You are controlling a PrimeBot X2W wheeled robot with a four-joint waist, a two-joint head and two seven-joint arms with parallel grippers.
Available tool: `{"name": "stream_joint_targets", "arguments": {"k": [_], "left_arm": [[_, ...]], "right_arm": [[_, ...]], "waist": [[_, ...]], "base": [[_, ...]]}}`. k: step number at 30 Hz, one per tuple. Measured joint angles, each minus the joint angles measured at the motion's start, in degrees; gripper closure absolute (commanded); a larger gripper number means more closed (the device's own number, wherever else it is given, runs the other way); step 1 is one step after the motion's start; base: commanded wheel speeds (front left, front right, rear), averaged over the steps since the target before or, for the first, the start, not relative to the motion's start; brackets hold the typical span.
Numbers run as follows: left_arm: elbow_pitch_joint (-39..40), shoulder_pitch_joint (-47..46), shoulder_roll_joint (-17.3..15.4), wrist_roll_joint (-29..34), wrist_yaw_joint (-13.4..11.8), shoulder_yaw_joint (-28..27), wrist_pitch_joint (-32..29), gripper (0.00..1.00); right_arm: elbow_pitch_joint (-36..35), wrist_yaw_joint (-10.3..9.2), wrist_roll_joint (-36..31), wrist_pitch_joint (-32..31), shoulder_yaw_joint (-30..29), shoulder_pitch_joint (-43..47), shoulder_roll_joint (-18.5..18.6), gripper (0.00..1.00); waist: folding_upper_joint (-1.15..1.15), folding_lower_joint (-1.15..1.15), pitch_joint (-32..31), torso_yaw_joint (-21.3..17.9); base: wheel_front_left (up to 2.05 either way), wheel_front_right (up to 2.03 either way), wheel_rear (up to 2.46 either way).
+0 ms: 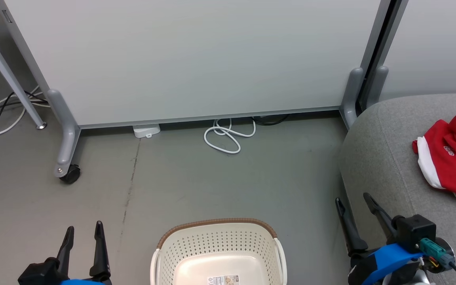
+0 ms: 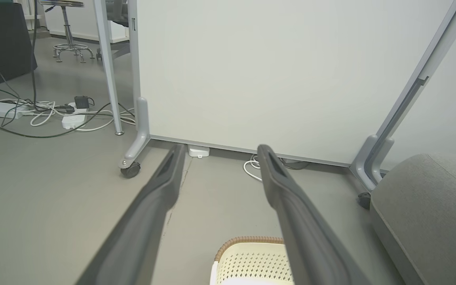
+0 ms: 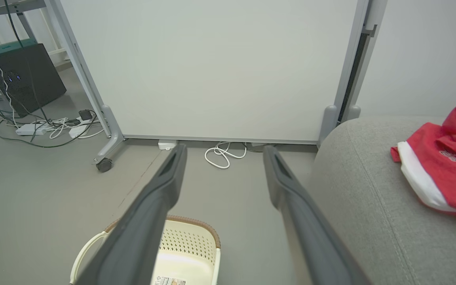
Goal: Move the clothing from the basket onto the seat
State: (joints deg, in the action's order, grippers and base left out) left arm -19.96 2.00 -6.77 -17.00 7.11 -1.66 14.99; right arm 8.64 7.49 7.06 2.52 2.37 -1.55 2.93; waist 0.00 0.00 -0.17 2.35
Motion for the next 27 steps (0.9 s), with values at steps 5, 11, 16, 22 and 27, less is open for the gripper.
{"name": "stream_joint_targets", "arguments": {"k": [5, 11, 16, 22, 27], "left_arm": [[0.1, 0.0, -0.1, 0.0, 0.0, 0.2, 0.0, 0.0], [-1.4, 0.8, 0.4, -0.1, 0.0, 0.4, -0.3, 1.0], [-3.7, 2.5, 1.6, -0.1, 0.0, 0.6, -0.3, 1.0], [-5.3, 3.7, 2.5, -2.4, 0.0, 0.6, -1.2, 1.0], [-4.8, 3.4, 2.5, -7.4, 0.0, 0.3, -2.6, 1.0]], "right_arm": [[0.1, 0.0, 0.2, 0.0, 0.1, 0.0, 0.0, 0.0], [1.9, -0.01, 0.2, 0.0, 0.2, 0.4, 0.0, 1.0], [4.6, 0.0, 0.2, -0.4, 0.2, 1.5, -0.1, 1.0], [6.6, -0.01, 2.8, -0.7, 0.1, 2.3, -0.1, 1.0], [6.6, -0.01, 8.4, -1.3, -0.6, 2.3, -0.1, 1.0]], "waist": [[0.0, 0.0, 0.1, -0.1], [0.0, 0.0, 0.0, -0.1], [0.0, 0.0, 0.0, -0.2], [0.0, 0.0, 0.0, -0.2], [0.0, 0.0, 0.1, -0.3]], "base": [[0.0, 0.0, 0.0], [0.0, 0.0, 0.0], [0.0, 0.0, 0.0], [0.0, 0.0, 0.0], [0.0, 0.0, 0.0]]}}
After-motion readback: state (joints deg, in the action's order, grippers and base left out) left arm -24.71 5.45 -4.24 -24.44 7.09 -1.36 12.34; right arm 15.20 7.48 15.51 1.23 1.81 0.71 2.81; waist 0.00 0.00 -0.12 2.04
